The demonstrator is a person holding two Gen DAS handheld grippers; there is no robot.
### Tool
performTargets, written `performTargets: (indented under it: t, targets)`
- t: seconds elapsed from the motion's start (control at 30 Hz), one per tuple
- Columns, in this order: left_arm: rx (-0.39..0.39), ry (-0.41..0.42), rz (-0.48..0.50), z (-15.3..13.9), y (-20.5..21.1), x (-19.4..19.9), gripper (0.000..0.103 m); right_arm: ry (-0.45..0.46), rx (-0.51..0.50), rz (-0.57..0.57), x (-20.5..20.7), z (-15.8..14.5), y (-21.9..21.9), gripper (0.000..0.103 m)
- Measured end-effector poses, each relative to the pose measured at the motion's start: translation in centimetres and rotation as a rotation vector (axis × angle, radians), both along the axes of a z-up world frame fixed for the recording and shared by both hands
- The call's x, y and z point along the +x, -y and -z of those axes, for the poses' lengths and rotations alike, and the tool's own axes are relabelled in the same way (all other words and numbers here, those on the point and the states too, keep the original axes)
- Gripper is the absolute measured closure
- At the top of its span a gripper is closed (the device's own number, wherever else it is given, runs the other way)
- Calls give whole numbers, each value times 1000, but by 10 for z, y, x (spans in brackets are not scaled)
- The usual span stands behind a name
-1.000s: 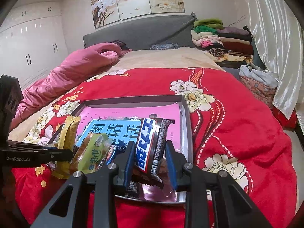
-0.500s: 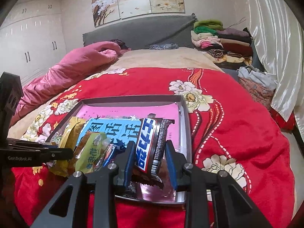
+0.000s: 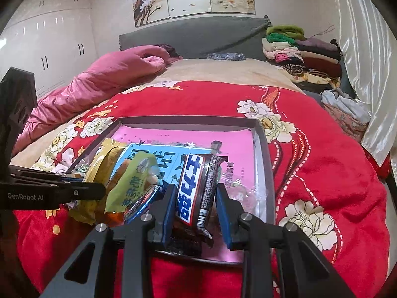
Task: Organize snacks
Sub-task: 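Release the yellow bag with the left tool while the right tool releases the chocolate bar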
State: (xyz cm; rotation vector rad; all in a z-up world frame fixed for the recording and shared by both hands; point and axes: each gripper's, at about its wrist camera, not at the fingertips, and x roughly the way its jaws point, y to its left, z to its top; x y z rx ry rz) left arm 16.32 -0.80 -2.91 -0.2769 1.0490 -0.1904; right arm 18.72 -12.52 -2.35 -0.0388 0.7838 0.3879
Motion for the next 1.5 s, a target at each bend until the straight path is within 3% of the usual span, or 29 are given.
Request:
performTargets:
  t: [0.5, 1.5]
  targets:
    - [-4, -6, -3, 0, -3, 0, 84, 16, -33, -39, 4, 5, -11, 71]
    - [-18, -6, -6, 1, -4, 0, 83, -28, 41, -12, 8, 7, 8, 71]
